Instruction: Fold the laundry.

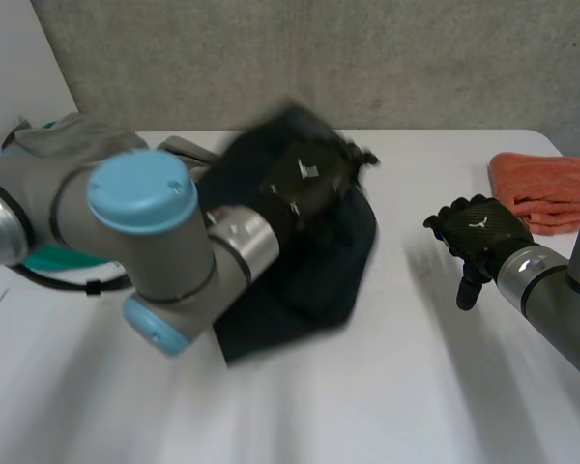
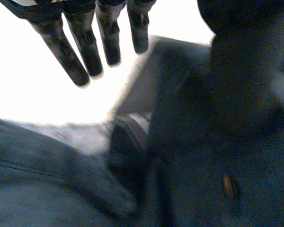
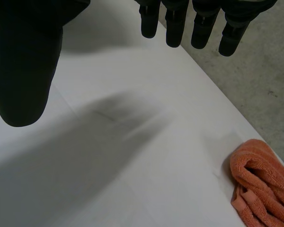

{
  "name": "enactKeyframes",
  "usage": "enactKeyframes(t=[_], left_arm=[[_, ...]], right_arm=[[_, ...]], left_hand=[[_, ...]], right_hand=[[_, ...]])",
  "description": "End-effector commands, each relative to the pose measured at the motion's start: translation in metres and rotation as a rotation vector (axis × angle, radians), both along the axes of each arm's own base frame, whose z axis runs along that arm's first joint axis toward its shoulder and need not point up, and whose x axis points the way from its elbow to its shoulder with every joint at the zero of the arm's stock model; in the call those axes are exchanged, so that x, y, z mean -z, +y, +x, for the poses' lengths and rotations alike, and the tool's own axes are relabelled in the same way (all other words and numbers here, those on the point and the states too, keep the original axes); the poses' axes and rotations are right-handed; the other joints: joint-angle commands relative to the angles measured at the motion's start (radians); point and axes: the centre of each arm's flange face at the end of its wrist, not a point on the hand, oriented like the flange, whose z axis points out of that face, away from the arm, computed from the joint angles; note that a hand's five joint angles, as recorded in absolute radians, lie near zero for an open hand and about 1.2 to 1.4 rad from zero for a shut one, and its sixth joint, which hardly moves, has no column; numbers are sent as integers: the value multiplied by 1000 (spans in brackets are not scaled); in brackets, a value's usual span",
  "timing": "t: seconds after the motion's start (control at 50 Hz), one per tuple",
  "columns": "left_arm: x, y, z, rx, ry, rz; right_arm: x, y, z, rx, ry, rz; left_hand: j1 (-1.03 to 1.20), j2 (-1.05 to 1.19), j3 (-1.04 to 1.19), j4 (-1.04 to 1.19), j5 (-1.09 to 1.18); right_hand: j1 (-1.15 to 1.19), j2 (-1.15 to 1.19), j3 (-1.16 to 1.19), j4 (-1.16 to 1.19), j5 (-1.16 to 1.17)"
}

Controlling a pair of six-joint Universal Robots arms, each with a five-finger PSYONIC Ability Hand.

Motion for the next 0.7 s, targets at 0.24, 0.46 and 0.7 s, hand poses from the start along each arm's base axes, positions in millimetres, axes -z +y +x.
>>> enactKeyframes(t=[0.24, 0.46, 0.7], left_arm=[[-27, 23, 82, -411, -173, -84], [16, 96, 110, -336, -387, 240], [62, 88, 83, -313, -478, 218]], right_arm=[[-13, 41, 26, -211, 6, -49], [7, 32, 38, -380, 181, -141], [62, -3, 40, -392, 331, -163]], left_hand=[[-101, -171, -179, -178, -182], [-74, -144, -152, -151, -155], [-86, -155, -164, -163, -167]], right_hand=[[-39, -28, -24, -19, -39], [34, 46, 49, 55, 34], [149, 160, 164, 169, 149]])
